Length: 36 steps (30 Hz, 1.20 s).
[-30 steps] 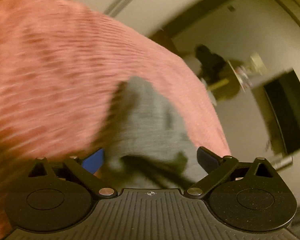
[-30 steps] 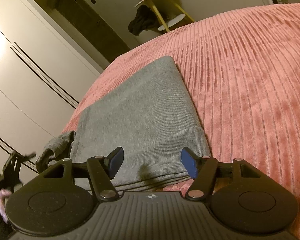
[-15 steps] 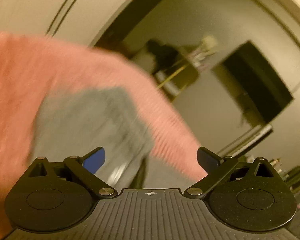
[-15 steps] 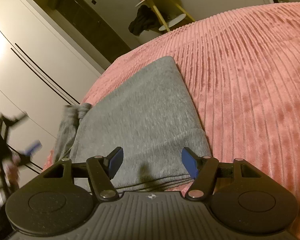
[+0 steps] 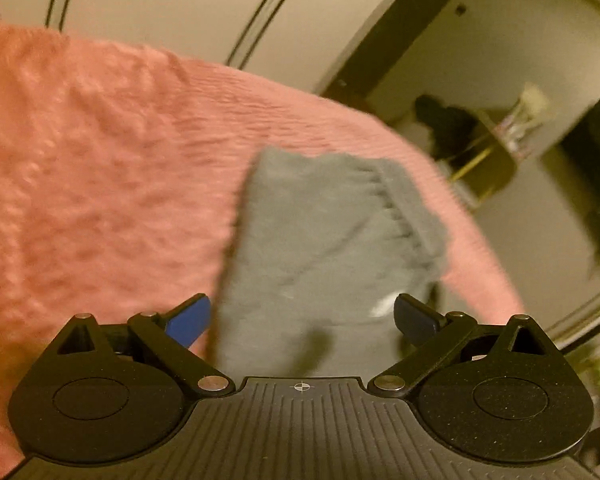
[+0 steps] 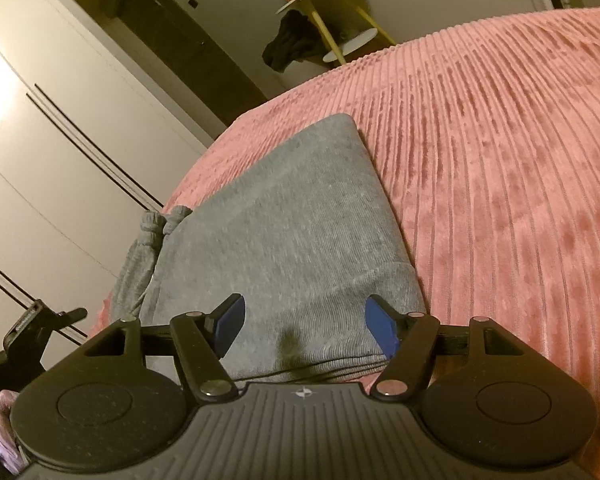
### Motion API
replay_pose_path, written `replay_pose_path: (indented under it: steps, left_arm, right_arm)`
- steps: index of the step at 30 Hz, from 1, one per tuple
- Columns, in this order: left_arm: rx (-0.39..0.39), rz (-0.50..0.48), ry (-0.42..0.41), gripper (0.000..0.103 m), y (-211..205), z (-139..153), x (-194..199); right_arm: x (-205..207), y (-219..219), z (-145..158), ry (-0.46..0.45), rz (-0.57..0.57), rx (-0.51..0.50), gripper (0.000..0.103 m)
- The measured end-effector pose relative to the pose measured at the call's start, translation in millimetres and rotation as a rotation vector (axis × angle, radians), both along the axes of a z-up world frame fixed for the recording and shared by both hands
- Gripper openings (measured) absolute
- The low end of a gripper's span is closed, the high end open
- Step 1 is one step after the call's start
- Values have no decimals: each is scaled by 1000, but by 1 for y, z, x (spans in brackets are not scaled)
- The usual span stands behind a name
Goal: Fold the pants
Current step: 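Grasp the cuff end of the pants with the right gripper and lift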
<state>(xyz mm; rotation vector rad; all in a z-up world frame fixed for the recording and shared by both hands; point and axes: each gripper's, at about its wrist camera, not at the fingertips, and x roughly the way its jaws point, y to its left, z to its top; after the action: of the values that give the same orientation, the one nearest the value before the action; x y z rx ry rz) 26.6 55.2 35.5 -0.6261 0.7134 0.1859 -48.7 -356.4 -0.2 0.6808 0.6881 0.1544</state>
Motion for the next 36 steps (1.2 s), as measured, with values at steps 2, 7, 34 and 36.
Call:
replay_pose_path:
  steps: [2, 7, 34, 36]
  left_arm:
    - [44, 20, 43, 101, 3, -4, 2]
    - [93, 34, 101, 101, 13, -10, 4]
    - [361, 374, 255, 101, 140, -43, -66]
    - [360, 364, 258, 101, 140, -45, -64]
  right_arm:
    - [0, 2, 1, -1, 3, -17, 67]
    - [0, 4, 5, -2, -6, -52, 65]
    - [228, 180, 46, 34, 343, -30, 67]
    - [246, 188, 35, 91, 334, -29, 68]
